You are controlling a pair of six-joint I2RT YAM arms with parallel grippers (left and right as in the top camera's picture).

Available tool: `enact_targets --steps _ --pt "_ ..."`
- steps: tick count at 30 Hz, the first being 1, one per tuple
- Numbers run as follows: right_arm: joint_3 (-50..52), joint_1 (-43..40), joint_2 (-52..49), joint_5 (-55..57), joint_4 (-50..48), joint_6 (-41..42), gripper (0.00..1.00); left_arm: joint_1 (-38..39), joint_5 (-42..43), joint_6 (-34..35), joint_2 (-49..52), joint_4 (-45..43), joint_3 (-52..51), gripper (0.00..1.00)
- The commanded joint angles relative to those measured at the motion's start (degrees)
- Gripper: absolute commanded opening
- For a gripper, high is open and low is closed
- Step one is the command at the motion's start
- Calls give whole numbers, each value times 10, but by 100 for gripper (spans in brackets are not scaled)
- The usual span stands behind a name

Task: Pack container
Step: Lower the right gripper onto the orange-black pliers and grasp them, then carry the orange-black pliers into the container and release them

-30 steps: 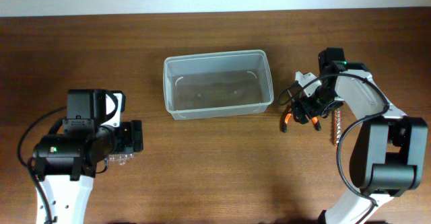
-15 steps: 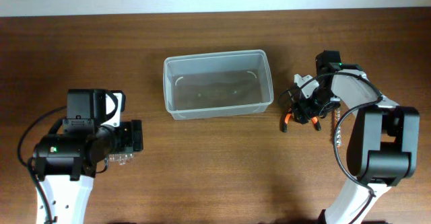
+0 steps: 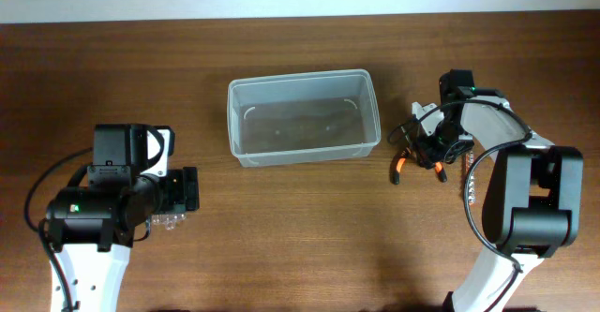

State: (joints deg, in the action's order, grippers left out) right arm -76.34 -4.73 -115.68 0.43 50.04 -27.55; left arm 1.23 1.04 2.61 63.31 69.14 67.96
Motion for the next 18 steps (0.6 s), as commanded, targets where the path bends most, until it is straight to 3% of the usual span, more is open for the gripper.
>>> enact_targets --steps 1,4,18 --pt "8 -2 -30 1 -1 11 49 3 -4 -5 -3 -2 -2 84" --pt "8 -2 -30 0 1 11 36 3 -4 -5 -3 -2 -2 84" --pt "8 -2 -30 0 1 15 8 3 -4 -5 -3 -2 -2 84"
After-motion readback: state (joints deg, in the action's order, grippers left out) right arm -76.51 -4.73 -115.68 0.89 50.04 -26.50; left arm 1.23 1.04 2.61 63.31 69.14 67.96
